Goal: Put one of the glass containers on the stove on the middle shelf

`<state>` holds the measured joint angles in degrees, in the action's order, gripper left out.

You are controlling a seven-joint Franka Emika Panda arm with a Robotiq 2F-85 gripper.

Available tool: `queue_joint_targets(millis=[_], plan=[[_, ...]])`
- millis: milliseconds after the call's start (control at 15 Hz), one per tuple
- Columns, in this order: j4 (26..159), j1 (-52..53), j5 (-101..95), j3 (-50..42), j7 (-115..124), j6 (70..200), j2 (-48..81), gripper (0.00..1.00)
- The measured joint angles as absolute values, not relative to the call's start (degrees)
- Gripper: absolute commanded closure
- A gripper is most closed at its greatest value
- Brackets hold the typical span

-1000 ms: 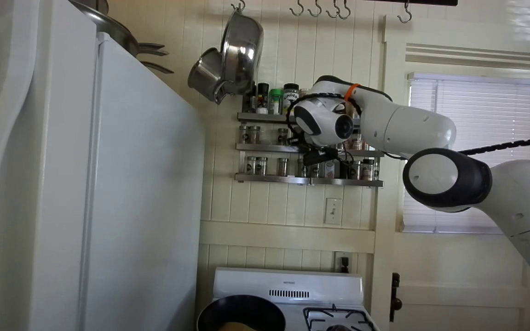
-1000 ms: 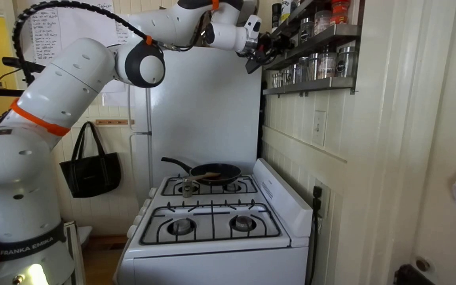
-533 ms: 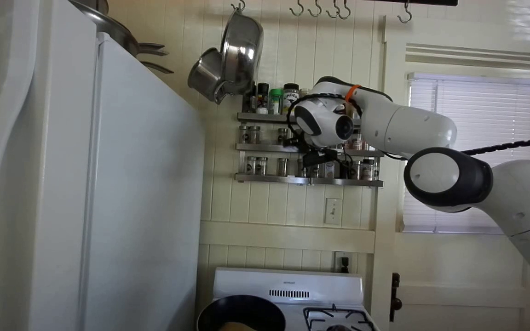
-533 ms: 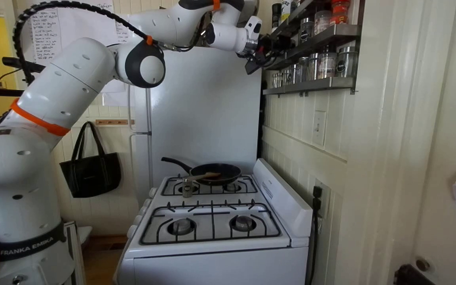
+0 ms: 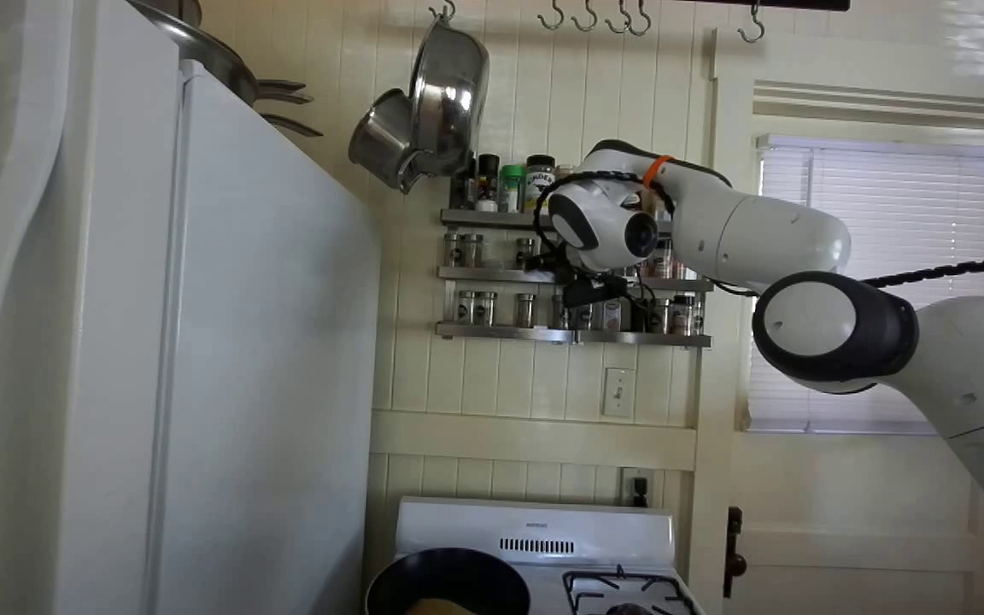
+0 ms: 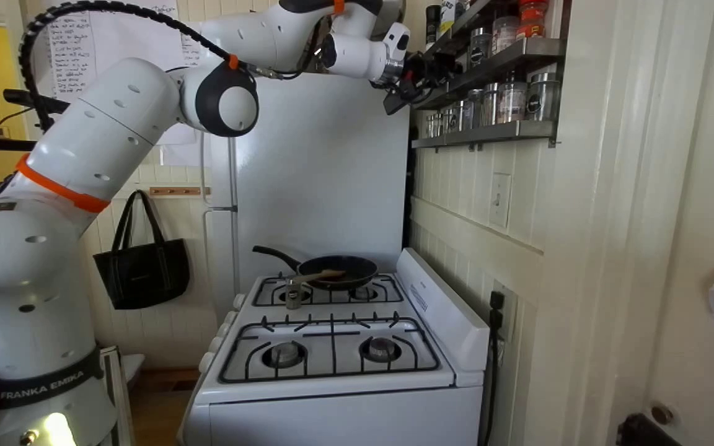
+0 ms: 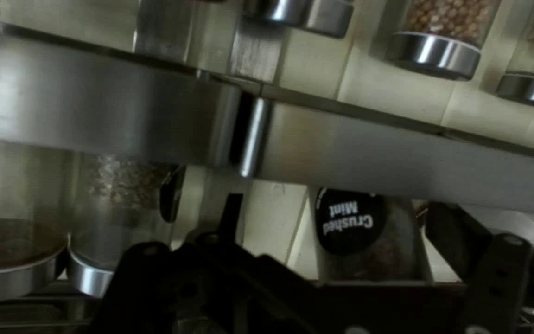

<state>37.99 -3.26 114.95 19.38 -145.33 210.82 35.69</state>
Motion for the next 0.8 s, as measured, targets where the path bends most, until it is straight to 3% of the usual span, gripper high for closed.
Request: queue_joint_targets(millis=[800], plan=[[38.0, -4.8, 116.6, 22.7, -145.6, 215.6, 34.7, 0.0]])
